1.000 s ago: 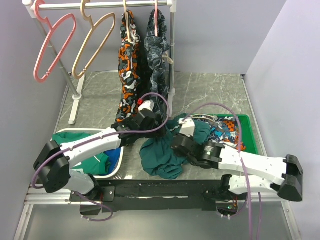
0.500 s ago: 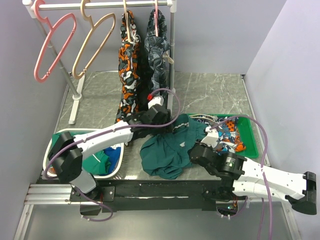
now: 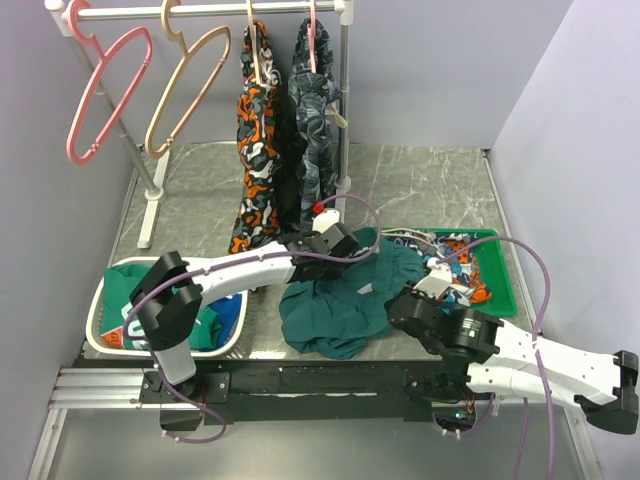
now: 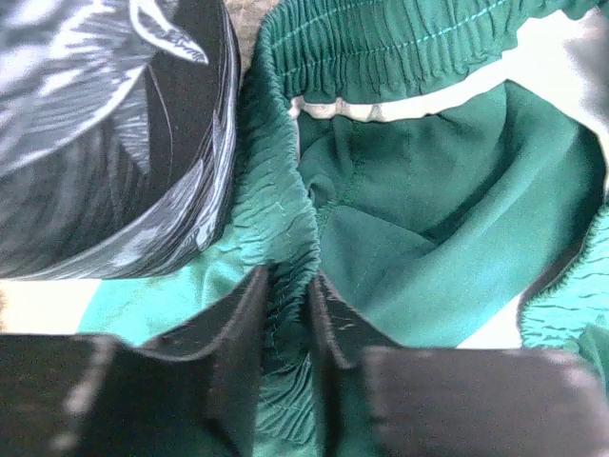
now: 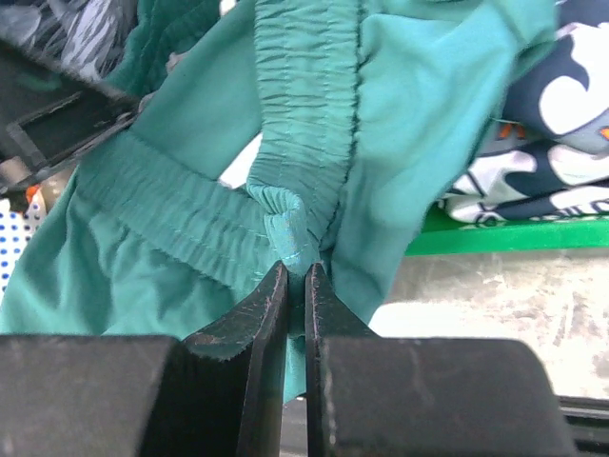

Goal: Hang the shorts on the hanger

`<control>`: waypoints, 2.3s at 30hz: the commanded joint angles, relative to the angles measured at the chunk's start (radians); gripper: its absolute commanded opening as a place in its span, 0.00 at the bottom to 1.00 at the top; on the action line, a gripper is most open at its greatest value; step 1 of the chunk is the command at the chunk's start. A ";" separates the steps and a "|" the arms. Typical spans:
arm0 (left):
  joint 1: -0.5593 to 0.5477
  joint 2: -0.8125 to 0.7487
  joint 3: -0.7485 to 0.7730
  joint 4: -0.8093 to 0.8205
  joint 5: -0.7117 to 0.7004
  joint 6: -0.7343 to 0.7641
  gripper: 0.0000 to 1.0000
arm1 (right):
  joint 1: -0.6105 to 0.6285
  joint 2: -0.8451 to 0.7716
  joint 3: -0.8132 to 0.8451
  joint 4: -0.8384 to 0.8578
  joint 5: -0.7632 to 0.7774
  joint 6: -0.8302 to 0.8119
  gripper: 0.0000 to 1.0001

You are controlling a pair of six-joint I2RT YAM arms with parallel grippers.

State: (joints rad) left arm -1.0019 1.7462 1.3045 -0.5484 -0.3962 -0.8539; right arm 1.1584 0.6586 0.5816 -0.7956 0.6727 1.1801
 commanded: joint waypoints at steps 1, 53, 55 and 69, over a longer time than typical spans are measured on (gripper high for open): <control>-0.004 -0.131 -0.017 -0.019 -0.027 0.000 0.14 | -0.017 -0.039 0.062 -0.120 0.096 0.053 0.04; 0.048 -1.025 -0.465 -0.021 0.224 0.075 0.01 | -0.436 0.053 0.225 0.277 -0.344 -0.440 0.77; 0.048 -1.025 -0.455 -0.039 0.218 0.066 0.01 | -0.396 0.138 0.257 0.338 -0.314 -0.520 0.73; 0.046 -1.039 -0.395 -0.091 0.189 0.056 0.01 | -0.249 0.821 0.593 0.539 -0.256 -0.879 0.78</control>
State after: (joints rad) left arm -0.9569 0.7277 0.8417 -0.6361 -0.1940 -0.7841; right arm 0.9108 1.3697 1.0809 -0.3077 0.3561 0.4061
